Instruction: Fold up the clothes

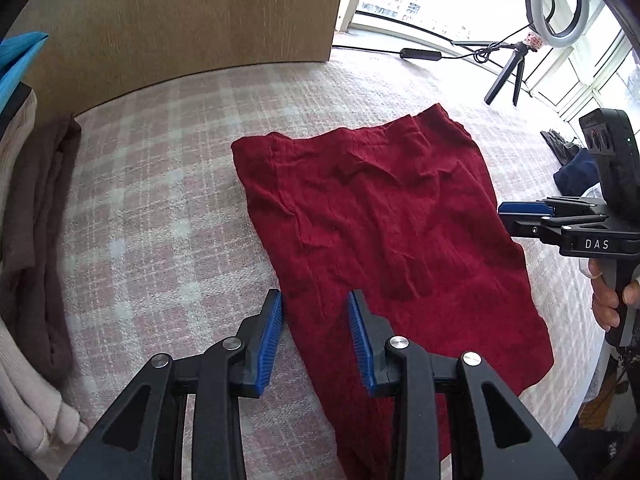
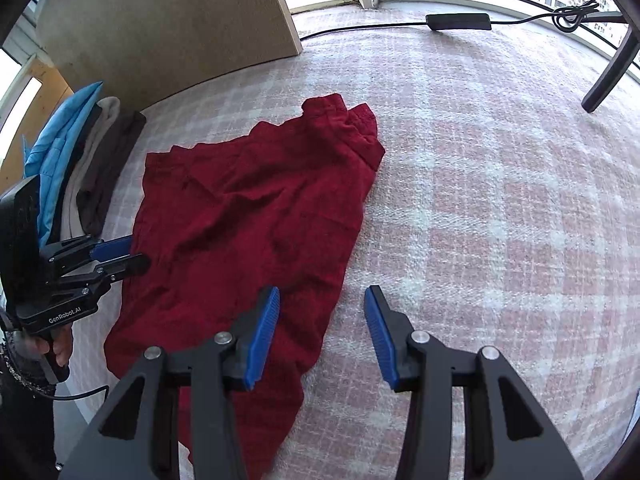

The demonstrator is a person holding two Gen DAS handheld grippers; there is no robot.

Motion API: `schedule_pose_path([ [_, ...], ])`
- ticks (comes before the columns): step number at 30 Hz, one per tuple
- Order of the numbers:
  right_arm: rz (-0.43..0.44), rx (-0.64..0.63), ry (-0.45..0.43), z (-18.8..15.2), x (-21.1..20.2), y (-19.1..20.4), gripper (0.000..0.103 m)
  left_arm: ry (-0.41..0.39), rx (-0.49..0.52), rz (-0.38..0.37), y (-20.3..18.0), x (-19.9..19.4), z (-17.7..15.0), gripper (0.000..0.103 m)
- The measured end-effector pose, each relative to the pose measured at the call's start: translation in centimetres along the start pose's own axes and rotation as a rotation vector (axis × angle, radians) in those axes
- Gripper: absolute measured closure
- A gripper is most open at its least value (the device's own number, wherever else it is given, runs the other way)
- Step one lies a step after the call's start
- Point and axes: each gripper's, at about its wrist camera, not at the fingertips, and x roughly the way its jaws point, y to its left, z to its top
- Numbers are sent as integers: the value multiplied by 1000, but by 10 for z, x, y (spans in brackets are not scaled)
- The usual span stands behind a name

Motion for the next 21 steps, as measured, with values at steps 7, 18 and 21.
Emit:
schedule_pose_path([
  [7,-10,-43,25,-1,11,5,59,8,46,25,-10,4,2,73],
  [18,166,30,-41,0,-5,-5,95,-50,-5,-99,0,-19,0,99],
  [21,235,72,-110,1,-38,-10,95,-107,-32,-145,5,-50,-2,99],
])
